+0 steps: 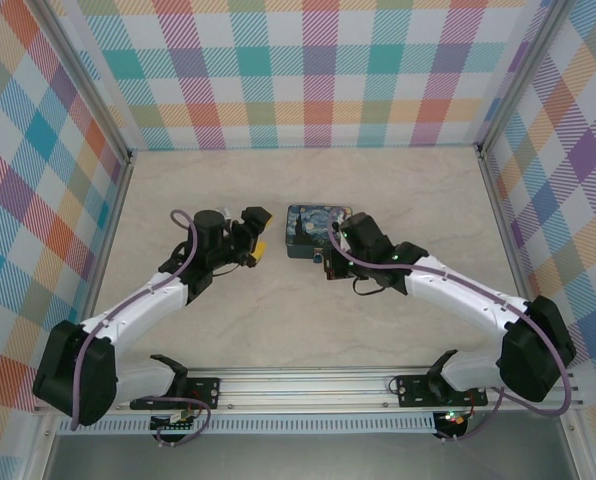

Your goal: Unlock the padlock with the key

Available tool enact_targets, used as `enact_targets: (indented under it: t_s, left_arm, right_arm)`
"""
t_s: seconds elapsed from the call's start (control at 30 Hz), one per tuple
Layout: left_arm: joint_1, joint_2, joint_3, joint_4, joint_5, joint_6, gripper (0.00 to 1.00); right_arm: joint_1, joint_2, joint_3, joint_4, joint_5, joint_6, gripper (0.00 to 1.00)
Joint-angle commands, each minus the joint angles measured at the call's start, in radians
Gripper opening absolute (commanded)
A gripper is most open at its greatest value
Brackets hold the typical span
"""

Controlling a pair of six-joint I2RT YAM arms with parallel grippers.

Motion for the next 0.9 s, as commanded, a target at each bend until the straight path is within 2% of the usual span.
enact_targets:
  t_s: [0.0, 0.17, 0.37, 0.57, 0.87]
  left_arm:
    - [-0.024, 0.030, 0.014, 0.105, 0.038, -0.243, 0.83]
    - [-0.058, 0.089, -0.014, 0.255, 0.054, -0.439, 0.77]
    - [-0.101, 0.131, -0.027, 0.329, 0.031, -0.539, 0.73]
    - [-0.111, 0.149, -0.033, 0.373, 0.013, -0.566, 0.70]
    - [-0.111, 0.183, -0.046, 0.417, 0.004, -0.589, 0.54]
  right_arm:
    - [-0.004, 0.050, 0.083, 0.103, 0.004, -0.065, 0.00]
    - [-0.003, 0.132, 0.180, 0.176, -0.046, -0.076, 0.00]
    - [0.003, 0.217, 0.257, 0.220, -0.122, -0.055, 0.00]
    - [0.011, 0.242, 0.265, 0.233, -0.142, -0.044, 0.00]
    - [0.014, 0.205, 0.225, 0.224, -0.147, -0.024, 0.00]
